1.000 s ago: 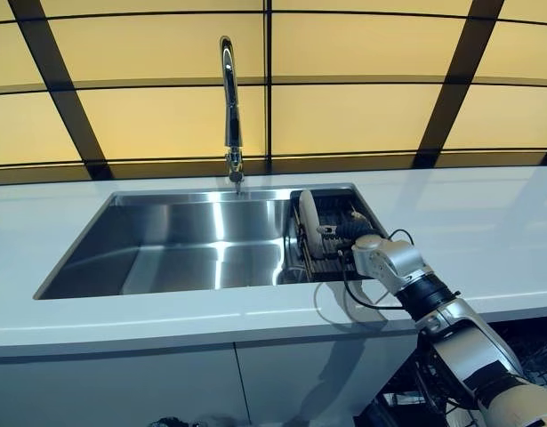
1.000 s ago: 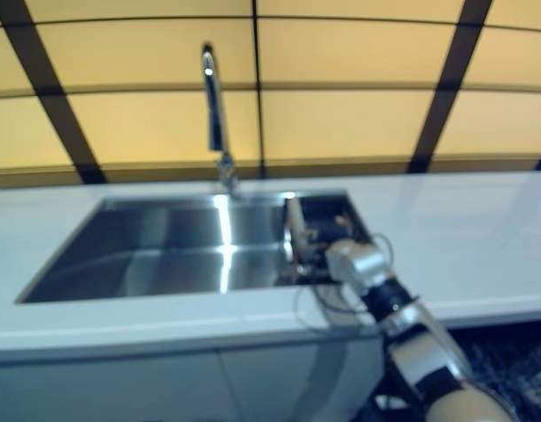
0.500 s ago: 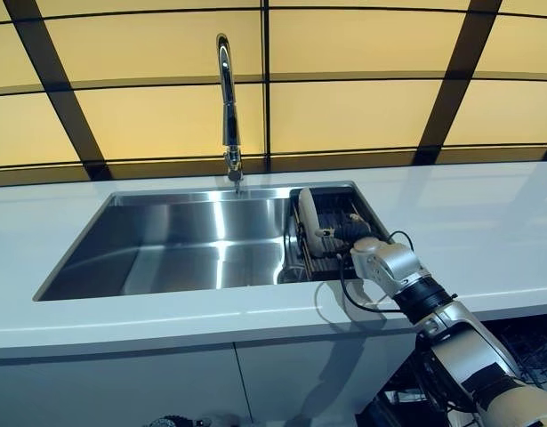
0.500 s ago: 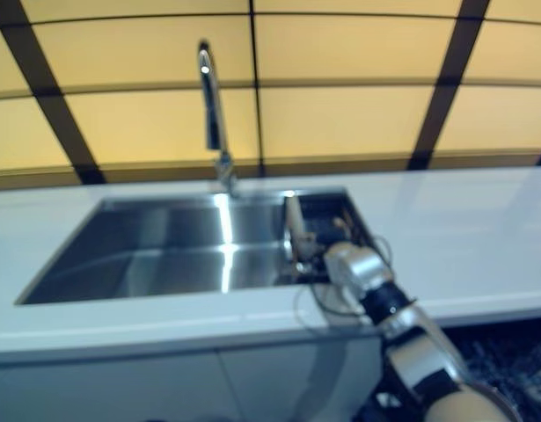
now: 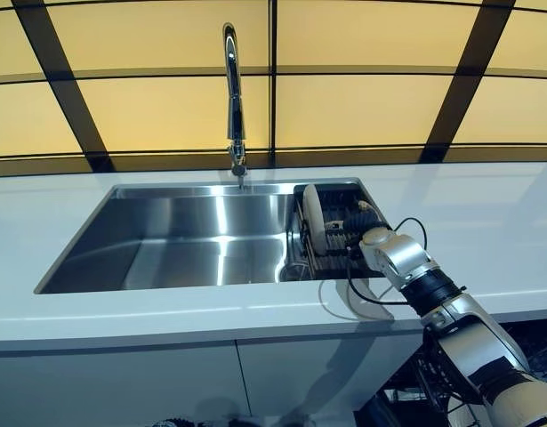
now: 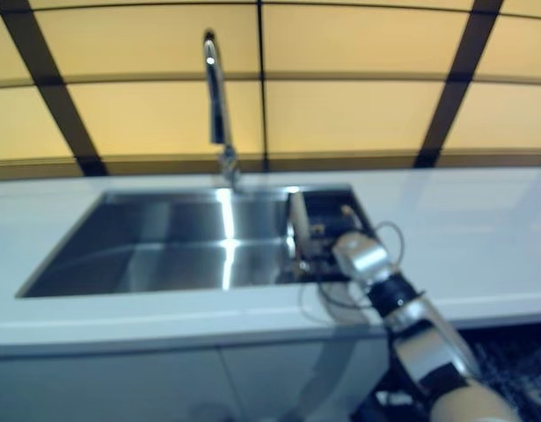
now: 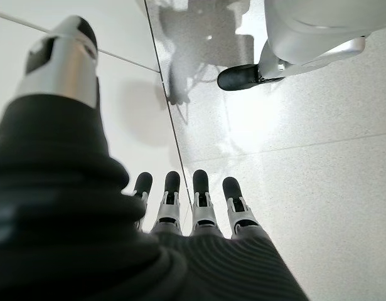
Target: Take plates into dishwasher
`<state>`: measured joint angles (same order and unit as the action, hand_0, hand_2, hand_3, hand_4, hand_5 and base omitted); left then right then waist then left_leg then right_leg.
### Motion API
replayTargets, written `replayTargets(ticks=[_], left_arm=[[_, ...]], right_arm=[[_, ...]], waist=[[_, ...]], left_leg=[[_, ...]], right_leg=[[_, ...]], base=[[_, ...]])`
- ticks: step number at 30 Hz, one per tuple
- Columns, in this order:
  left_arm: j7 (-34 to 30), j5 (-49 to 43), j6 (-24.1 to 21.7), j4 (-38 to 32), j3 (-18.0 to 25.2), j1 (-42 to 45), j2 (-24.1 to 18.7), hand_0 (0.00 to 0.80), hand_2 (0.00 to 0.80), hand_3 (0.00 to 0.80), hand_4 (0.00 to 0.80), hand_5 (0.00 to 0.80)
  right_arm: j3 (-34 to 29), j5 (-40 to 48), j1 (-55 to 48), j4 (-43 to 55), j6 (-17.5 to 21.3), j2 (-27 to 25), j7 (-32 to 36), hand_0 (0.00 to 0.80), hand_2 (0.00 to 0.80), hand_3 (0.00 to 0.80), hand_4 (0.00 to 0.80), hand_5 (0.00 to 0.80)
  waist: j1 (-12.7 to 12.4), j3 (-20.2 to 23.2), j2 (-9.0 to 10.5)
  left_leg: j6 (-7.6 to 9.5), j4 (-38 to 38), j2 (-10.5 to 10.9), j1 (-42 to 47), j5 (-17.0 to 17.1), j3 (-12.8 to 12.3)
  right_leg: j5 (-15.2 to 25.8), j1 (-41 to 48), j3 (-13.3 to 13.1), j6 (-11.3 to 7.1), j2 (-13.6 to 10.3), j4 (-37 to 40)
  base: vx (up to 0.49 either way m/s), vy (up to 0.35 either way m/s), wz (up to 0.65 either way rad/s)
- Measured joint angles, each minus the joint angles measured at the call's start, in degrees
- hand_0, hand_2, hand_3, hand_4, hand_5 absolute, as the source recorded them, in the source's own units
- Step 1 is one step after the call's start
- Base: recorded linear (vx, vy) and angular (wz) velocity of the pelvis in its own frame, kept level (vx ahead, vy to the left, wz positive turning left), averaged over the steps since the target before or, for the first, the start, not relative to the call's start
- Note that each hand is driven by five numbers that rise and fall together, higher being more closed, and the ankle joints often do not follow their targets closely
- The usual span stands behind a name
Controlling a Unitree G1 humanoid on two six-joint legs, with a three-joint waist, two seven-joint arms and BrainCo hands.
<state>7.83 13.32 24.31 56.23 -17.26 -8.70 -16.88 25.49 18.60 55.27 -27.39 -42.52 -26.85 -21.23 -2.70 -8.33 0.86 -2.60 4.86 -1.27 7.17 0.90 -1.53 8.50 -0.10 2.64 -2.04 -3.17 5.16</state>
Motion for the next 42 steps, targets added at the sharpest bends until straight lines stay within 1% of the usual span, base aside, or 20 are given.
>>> replayTargets(ticks=[3,7,11,17,22,26,35,42], left_arm=[[0.1,0.0,-0.9,0.1,0.0,-0.3,0.0,0.000,0.000,0.000,0.000,0.000],[0.1,1.3,-1.3,0.1,0.0,-1.3,-0.1,0.000,0.000,0.000,0.000,0.000],[0.1,1.5,-2.5,0.1,0.0,-1.8,-1.2,0.000,0.000,0.000,0.000,0.000],[0.1,1.5,-3.5,0.2,0.0,-2.0,-2.4,0.000,0.000,0.000,0.000,0.000],[0.0,1.0,-4.2,0.9,0.0,-2.7,-2.4,0.000,0.000,0.000,0.000,0.000],[-0.1,1.0,-4.7,0.9,0.0,-3.0,-2.4,0.000,0.000,0.000,0.000,0.000],[-0.4,0.9,-5.6,1.6,0.0,-2.9,-2.9,0.000,0.000,0.000,0.000,0.000],[-0.5,-0.3,-6.2,1.6,0.0,-2.9,-3.5,0.000,0.000,0.000,0.000,0.000]], right_arm=[[0.3,-3.8,1.7,0.0,0.1,-2.2,1.8,0.000,0.000,0.000,0.000,0.000],[2.2,-6.3,3.8,0.0,0.5,-5.5,2.5,0.000,0.000,0.000,0.000,0.000],[2.3,-6.9,6.2,0.0,1.9,-6.6,3.7,0.000,0.000,0.000,0.000,0.000],[3.9,-9.2,8.9,0.0,3.5,-7.9,5.9,0.000,0.000,0.000,0.000,0.000],[5.3,-14.2,11.8,-0.1,4.5,-8.1,8.9,0.000,0.000,0.000,0.000,0.000],[6.8,-14.6,12.1,-0.4,4.6,-8.1,9.0,0.000,0.000,0.000,0.000,0.000],[6.9,-14.4,12.1,-0.5,5.0,-7.8,8.8,0.000,0.000,0.000,0.000,0.000],[6.9,-14.3,12.1,-1.3,5.1,-7.8,8.8,0.000,0.000,0.000,0.000,0.000]], waist=[[-0.3,-1.8,0.73],[-1.3,-4.0,1.06],[-1.4,-6.5,1.83],[-1.6,-7.0,2.41],[-1.9,-7.2,2.72],[-2.9,-7.4,3.33],[-4.2,-7.5,3.89],[-4.4,-7.3,4.24]], left_leg=[[-0.10,-0.1,0.0,-1.2,0.3,0.2],[-0.17,-0.1,0.0,-2.5,0.8,0.3],[-0.41,-0.1,-0.1,-3.1,1.0,0.9],[-0.58,-0.1,-0.3,-3.8,1.0,1.6],[-0.71,-0.1,-0.4,-3.0,1.0,1.7],[-0.85,-0.1,-0.5,-2.8,0.9,1.8],[-0.85,-0.1,-0.4,-2.9,1.0,2.0],[-0.82,-0.2,-0.4,-2.7,1.0,2.2]], right_leg=[[0.2,-1.2,0.2,-0.04,0.0,0.0],[0.7,-2.3,0.3,0.30,0.1,-0.2],[0.7,-2.7,1.0,0.34,0.4,-0.2],[0.7,-3.2,1.2,0.34,0.6,-0.2],[0.6,-2.3,1.7,0.36,0.7,-0.2],[0.4,-2.0,1.7,0.24,0.7,-0.2],[0.5,-2.0,2.0,0.46,0.7,-0.2],[0.5,-1.6,2.2,0.47,0.6,-0.2]], base=[[-0.107,-0.016,0.04],[-0.102,-0.043,0.01],[-0.046,-0.045,0.07],[0.028,-0.019,0.05],[0.031,-0.001,0.01],[0.000,0.000,0.00],[0.000,0.000,0.00],[0.003,0.000,0.00]])
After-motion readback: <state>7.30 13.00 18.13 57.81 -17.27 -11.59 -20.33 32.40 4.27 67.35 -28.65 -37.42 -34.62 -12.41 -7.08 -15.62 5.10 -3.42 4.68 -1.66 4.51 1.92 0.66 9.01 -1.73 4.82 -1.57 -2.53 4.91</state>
